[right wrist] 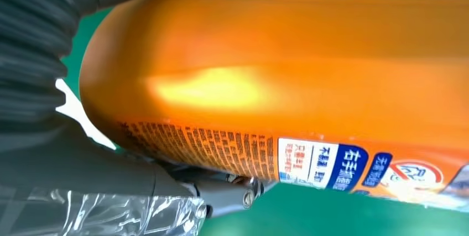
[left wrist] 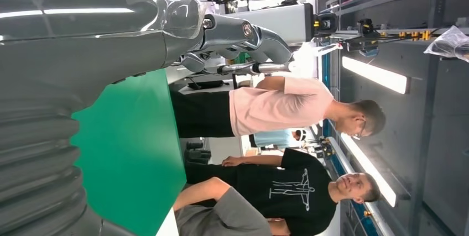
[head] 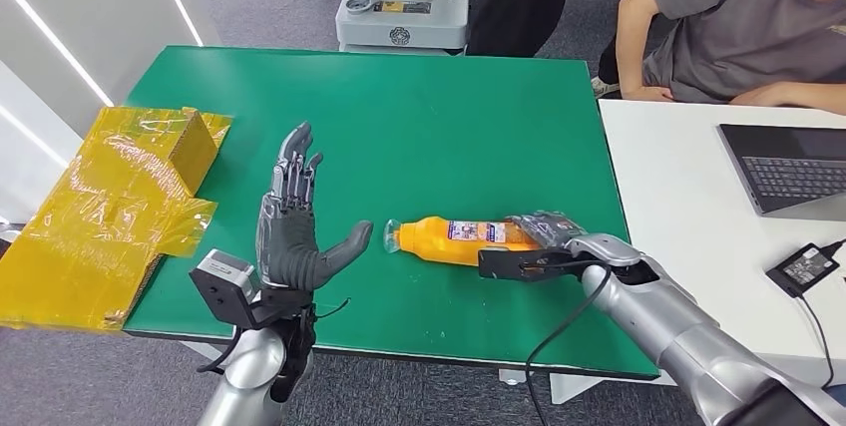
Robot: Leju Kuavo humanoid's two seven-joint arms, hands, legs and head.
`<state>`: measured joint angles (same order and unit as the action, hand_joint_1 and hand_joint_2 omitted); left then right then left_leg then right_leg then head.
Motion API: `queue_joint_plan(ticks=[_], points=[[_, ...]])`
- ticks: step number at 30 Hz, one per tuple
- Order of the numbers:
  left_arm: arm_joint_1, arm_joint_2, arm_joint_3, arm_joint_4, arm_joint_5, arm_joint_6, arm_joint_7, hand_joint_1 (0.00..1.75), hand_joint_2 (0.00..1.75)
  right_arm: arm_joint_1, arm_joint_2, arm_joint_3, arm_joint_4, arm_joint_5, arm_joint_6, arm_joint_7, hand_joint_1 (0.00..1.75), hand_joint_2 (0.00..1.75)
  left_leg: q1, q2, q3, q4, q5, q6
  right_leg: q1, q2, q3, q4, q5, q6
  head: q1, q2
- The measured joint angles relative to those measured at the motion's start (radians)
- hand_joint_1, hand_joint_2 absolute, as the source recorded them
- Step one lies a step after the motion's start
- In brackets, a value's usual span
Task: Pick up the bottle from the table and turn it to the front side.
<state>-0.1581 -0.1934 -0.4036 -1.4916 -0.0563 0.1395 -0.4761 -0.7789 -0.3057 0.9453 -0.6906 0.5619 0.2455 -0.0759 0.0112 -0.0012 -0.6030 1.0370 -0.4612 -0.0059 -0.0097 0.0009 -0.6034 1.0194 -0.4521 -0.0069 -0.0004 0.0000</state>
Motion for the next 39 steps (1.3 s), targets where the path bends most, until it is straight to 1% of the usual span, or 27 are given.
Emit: queue_joint_plan(ticks=[4, 6, 9, 12, 15, 18, 22, 23, 25, 26, 28, 31, 33, 36, 39], points=[[0.008, 0.000, 0.000, -0.008, -0.004, 0.003, -0.001, 0.00, 1.75, -0.001, 0.019, -0.006, -0.006, -0.001, -0.053, -0.006, 1.75, 1.75, 0.000, 0.000, 0.000, 0.000, 0.000, 0.000, 0.000, 0.000, 0.000, 0.000, 0.000, 0.000, 0.000, 0.000], [0.017, 0.000, 0.000, -0.016, -0.010, 0.005, -0.002, 0.00, 1.75, -0.001, 0.030, -0.016, -0.023, -0.001, -0.094, -0.009, 1.75, 1.75, 0.000, 0.000, 0.000, 0.000, 0.000, 0.000, 0.000, 0.000, 0.000, 0.000, 0.000, 0.000, 0.000, 0.000], [0.026, 0.000, 0.000, -0.024, -0.017, 0.004, -0.008, 0.00, 1.75, -0.001, 0.049, -0.036, -0.058, -0.003, -0.132, -0.012, 1.75, 1.75, 0.000, 0.000, 0.000, 0.000, 0.000, 0.000, 0.000, 0.000, -0.001, 0.000, 0.000, 0.000, 0.000, 0.000], [0.030, 0.000, 0.000, -0.025, -0.017, 0.010, -0.019, 0.00, 1.75, -0.002, 0.079, -0.062, -0.084, -0.012, -0.169, -0.014, 1.75, 1.75, 0.000, 0.000, -0.001, 0.000, 0.000, 0.000, 0.000, 0.000, -0.001, 0.000, 0.000, 0.000, 0.000, 0.000], [0.031, 0.000, 0.000, -0.025, -0.013, 0.026, -0.032, 0.00, 1.75, -0.008, 0.124, -0.103, -0.094, -0.020, -0.216, -0.014, 1.75, 1.75, 0.000, 0.001, 0.000, 0.000, 0.000, 0.000, 0.000, 0.001, -0.001, 0.000, 0.000, 0.000, 0.000, 0.000], [0.031, 0.000, 0.000, -0.025, -0.008, 0.035, -0.037, 0.00, 1.75, -0.014, 0.158, -0.133, -0.097, -0.019, -0.236, -0.012, 1.75, 1.75, 0.000, 0.000, 0.000, 0.000, 0.000, 0.000, 0.000, 0.000, -0.001, 0.000, 0.000, 0.000, 0.000, 0.000], [0.031, 0.001, 0.000, -0.025, -0.007, 0.037, -0.037, 0.00, 1.75, -0.015, 0.165, -0.139, -0.098, -0.019, -0.237, -0.012, 1.75, 1.75, 0.000, 0.000, 0.000, 0.000, 0.000, 0.000, 0.000, 0.000, -0.001, 0.000, 0.000, 0.000, 0.000, 0.000], [0.031, 0.001, 0.000, -0.025, -0.005, 0.040, -0.037, 0.00, 1.75, -0.015, 0.175, -0.147, -0.098, -0.023, -0.241, -0.010, 1.75, 1.75, 0.000, 0.000, 0.000, 0.000, 0.000, 0.000, 0.000, 0.000, -0.001, 0.000, 0.000, 0.000, 0.000, 0.000], [0.031, 0.002, 0.000, -0.025, 0.002, 0.051, -0.036, 0.00, 1.75, -0.012, 0.217, -0.179, -0.101, -0.034, -0.293, 0.003, 1.75, 1.75, 0.000, 0.000, 0.000, 0.000, 0.000, 0.000, 0.000, 0.000, -0.001, 0.000, 0.000, 0.000, 0.000, 0.000], [0.031, 0.001, 0.000, -0.025, 0.006, 0.059, -0.036, 0.00, 1.75, -0.007, 0.244, -0.198, -0.103, -0.038, -0.336, 0.013, 1.75, 1.75, 0.000, 0.000, 0.000, 0.000, 0.000, 0.000, 0.000, 0.000, -0.001, 0.000, 0.000, 0.000, 0.000, 0.000], [0.033, 0.000, 0.000, -0.025, 0.008, 0.075, -0.036, 0.00, 1.75, 0.011, 0.281, -0.225, -0.111, -0.030, -0.441, 0.024, 1.75, 1.75, 0.000, 0.000, 0.000, 0.000, 0.000, 0.000, 0.000, 0.000, -0.001, 0.000, 0.000, 0.000, 0.000, 0.000], [0.036, -0.001, 0.000, -0.025, 0.009, 0.101, -0.036, 0.00, 1.75, 0.059, 0.325, -0.266, -0.130, -0.016, -0.594, 0.004, 1.75, 1.75, 0.000, 0.000, -0.001, 0.000, 0.000, 0.000, 0.000, 0.000, -0.001, 0.000, -0.001, 0.000, 0.000, 0.000], [0.039, -0.002, 0.000, -0.026, 0.010, 0.113, -0.036, 0.00, 1.75, 0.099, 0.352, -0.298, -0.148, -0.016, -0.669, -0.023, 1.75, 1.75, 0.000, 0.000, -0.001, -0.001, 0.000, 0.000, 0.000, 0.000, -0.001, 0.000, -0.001, 0.000, 0.000, 0.000], [0.041, -0.003, 0.000, -0.026, 0.011, 0.121, -0.036, 0.00, 1.75, 0.155, 0.384, -0.343, -0.182, -0.025, -0.740, -0.067, 1.75, 1.75, 0.000, 0.000, -0.001, -0.001, 0.000, 0.000, 0.000, 0.000, -0.002, 0.000, -0.001, 0.000, 0.000, 0.000], [0.041, -0.008, 0.003, -0.026, 0.012, 0.125, -0.036, 0.00, 1.75, 0.197, 0.408, -0.379, -0.220, -0.037, -0.780, -0.102, 1.75, 1.75, 0.000, 0.000, -0.001, -0.001, 0.000, 0.000, 0.000, 0.000, -0.002, 0.000, -0.001, 0.000, 0.000, 0.000]])
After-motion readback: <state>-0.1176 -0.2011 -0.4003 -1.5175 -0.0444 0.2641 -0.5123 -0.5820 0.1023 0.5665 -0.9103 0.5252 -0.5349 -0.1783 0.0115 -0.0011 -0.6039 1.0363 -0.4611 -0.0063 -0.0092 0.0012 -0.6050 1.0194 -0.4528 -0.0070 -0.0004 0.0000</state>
